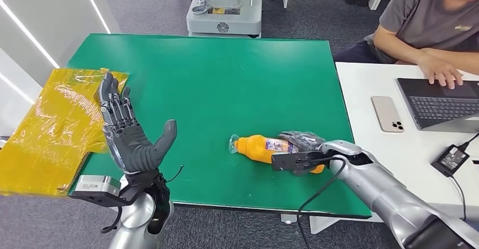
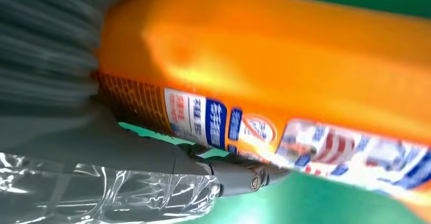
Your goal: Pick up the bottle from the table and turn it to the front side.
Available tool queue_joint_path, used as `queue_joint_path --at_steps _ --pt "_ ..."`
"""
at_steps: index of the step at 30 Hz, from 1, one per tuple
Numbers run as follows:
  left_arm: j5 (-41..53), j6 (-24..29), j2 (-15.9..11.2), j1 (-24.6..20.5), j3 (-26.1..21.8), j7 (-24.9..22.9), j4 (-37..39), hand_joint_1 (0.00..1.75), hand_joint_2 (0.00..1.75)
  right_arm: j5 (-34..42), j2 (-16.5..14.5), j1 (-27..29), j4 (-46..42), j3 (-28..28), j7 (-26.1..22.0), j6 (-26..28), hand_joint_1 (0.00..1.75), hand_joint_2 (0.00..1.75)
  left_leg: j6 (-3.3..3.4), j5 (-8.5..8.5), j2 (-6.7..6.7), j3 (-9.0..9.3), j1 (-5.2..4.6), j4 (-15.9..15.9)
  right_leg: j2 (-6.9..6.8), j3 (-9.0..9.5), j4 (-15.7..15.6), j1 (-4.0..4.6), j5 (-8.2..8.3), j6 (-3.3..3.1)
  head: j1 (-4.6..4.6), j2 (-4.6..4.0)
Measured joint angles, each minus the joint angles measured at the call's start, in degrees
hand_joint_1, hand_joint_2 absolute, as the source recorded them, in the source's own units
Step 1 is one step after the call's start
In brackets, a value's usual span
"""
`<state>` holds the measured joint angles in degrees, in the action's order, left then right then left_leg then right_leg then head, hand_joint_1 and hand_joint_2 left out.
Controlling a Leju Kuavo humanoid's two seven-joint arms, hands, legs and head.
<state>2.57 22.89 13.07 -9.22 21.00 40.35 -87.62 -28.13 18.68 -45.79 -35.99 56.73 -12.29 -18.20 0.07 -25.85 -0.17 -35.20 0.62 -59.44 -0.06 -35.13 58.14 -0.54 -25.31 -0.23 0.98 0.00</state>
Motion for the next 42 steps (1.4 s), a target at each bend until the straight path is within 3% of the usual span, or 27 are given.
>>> queue_joint_path --at_steps 8,10,12,14,28,33,39,42 --pt "0.17 -0.06 0.0 0.0 0.0 0.0 0.35 0.0 1.75 -0.91 1.98 0.73 -1.7 0.1 1.86 0.51 0.0 1.75 0.01 0.0 0.05 0.02 0.0 -0.01 0.03 0.03 -0.02 0.0 0.03 0.04 0.01 0.0" --pt "0.21 -0.07 0.0 0.0 0.0 0.0 0.36 0.0 1.75 -1.0 1.98 0.8 -1.73 0.1 1.98 0.76 0.72 1.75 0.01 0.0 0.06 0.03 0.01 -0.01 0.03 0.03 -0.02 0.0 0.03 0.04 0.01 0.0" --pt "0.31 -0.07 0.0 0.0 0.0 0.0 0.37 0.0 1.75 -1.37 1.98 0.88 -1.72 0.1 2.02 1.32 1.58 1.75 0.01 0.0 0.06 0.03 0.01 -0.01 0.03 0.04 -0.02 0.01 0.03 0.04 0.0 0.0" --pt "0.41 -0.07 0.01 0.0 0.0 0.0 0.37 0.0 1.75 -1.88 1.97 1.0 -1.72 0.1 2.01 1.98 1.74 1.75 0.01 0.0 0.06 0.04 0.01 0.0 0.04 0.05 -0.02 0.01 0.03 0.04 0.0 0.0" --pt "0.57 -0.05 0.02 0.02 0.0 0.0 0.37 0.0 1.75 -4.35 1.94 2.11 -2.15 -0.41 1.88 5.57 1.75 1.75 0.03 0.02 0.06 0.06 0.01 -0.01 0.04 0.1 -0.02 0.0 0.05 0.06 0.01 0.0" --pt "0.94 -0.01 0.04 0.81 -0.01 0.0 0.29 0.0 1.75 -7.54 0.02 5.55 -4.16 -3.22 3.15 14.39 1.75 1.75 0.04 0.03 0.04 0.02 0.01 0.01 0.02 0.1 0.0 0.01 0.04 0.06 0.01 0.0" --pt "1.61 0.33 0.08 2.16 0.0 0.0 0.19 0.0 1.75 -11.48 -4.44 10.6 -10.21 -8.9 7.13 27.47 1.75 1.75 0.04 0.02 0.05 -0.03 0.02 0.04 0.02 0.0 0.01 0.02 0.02 0.05 0.01 0.0" --pt "1.56 0.84 0.09 2.2 0.0 0.0 0.19 0.0 1.75 -12.29 -6.5 12.16 -13.68 -12.31 8.23 31.01 1.75 1.75 0.04 0.03 0.04 -0.04 0.02 0.06 0.01 -0.01 0.01 0.03 0.01 0.05 0.02 0.0"
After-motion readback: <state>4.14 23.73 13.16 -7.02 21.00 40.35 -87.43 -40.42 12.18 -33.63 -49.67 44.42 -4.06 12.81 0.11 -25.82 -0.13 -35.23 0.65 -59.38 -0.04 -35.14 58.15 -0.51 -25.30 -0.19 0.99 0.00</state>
